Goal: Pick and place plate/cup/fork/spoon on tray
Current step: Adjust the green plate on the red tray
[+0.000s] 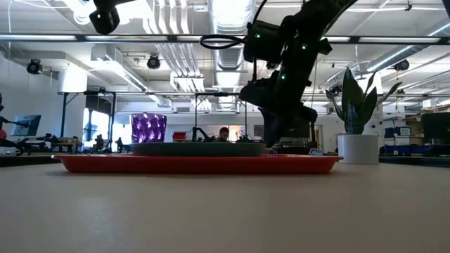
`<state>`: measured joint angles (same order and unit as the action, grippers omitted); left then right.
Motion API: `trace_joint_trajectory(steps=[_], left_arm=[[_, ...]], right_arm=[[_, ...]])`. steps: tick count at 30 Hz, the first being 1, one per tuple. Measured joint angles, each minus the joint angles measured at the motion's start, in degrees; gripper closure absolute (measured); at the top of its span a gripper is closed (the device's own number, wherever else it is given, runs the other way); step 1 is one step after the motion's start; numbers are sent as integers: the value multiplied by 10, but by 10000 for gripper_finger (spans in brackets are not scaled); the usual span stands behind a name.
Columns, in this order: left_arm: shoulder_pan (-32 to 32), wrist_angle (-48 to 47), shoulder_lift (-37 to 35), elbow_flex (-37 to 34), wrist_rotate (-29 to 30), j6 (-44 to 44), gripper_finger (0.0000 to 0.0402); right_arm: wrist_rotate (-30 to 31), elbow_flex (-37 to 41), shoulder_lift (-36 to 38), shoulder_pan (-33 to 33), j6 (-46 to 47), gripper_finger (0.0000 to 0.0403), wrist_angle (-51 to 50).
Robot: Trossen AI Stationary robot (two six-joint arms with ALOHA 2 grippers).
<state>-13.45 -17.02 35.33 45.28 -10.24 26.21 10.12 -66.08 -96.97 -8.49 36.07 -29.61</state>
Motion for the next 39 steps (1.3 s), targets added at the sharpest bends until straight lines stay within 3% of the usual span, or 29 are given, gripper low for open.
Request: trace_joint_trajectory(steps=[14,24,39], left_arm=[[0,0,1,-2,0,-1,322],[0,-1,3,-5,0,0,322],[0,-2,7,-6,0,-1,322]], right_arm=[[6,0,0,4,24,394,79],[36,1,6,4,24,394,-7],[48,20,-31,19,70,394,51]])
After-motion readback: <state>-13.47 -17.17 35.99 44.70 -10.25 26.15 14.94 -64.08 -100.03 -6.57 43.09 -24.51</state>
